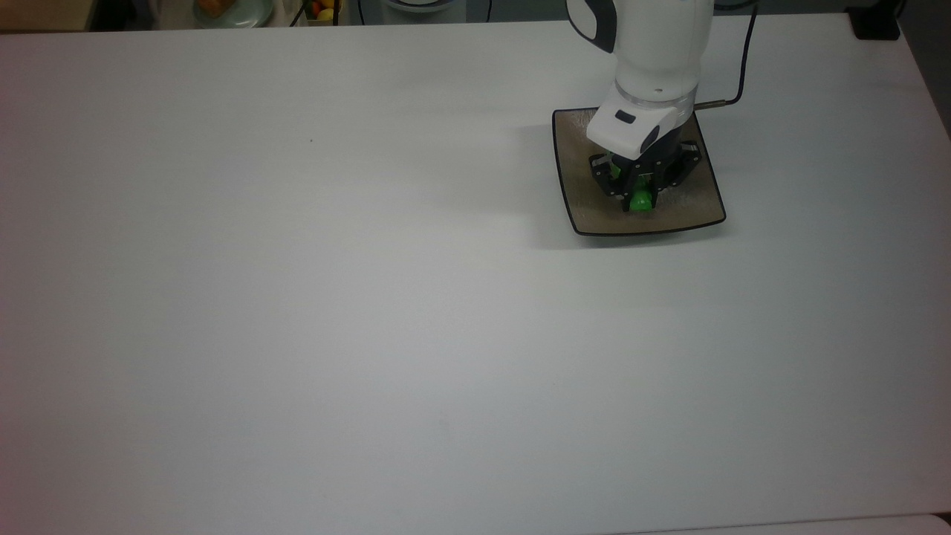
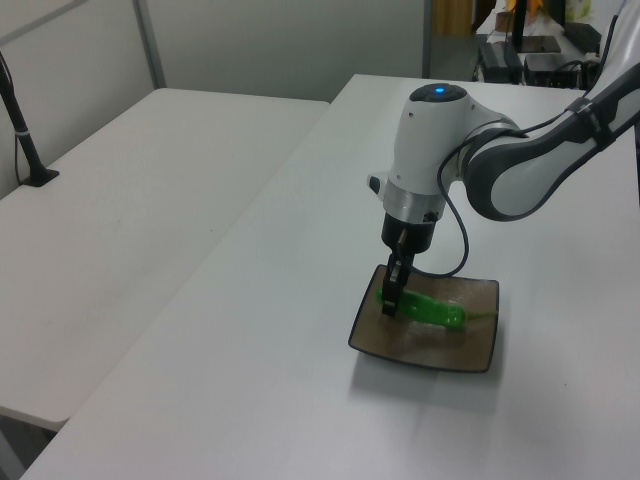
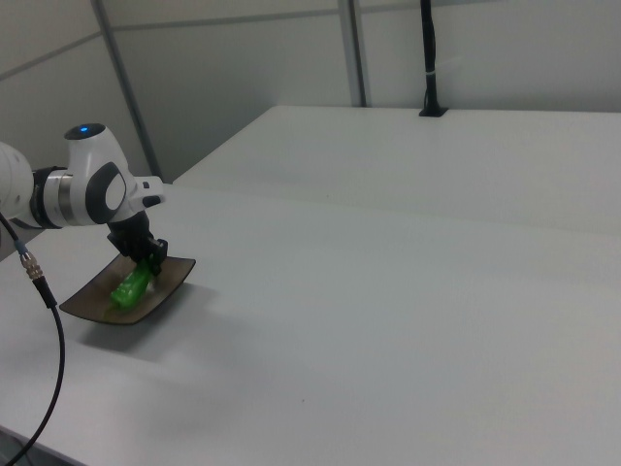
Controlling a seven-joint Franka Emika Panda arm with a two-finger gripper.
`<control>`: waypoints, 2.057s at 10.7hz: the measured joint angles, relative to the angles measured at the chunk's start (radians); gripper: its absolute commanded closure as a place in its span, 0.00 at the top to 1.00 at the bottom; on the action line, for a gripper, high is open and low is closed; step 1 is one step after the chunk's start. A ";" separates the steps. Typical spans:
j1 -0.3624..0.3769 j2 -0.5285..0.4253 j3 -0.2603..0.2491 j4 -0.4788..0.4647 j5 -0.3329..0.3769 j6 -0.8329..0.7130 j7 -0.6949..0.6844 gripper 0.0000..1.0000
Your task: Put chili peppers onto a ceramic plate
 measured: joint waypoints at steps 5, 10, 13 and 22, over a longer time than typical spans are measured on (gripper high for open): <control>0.000 0.009 0.000 0.000 0.000 0.002 0.003 1.00; 0.000 0.009 0.000 0.002 0.000 0.002 0.004 1.00; -0.002 0.002 -0.001 0.011 0.000 0.002 0.004 1.00; -0.197 -0.390 -0.015 0.088 -0.013 -0.640 0.005 1.00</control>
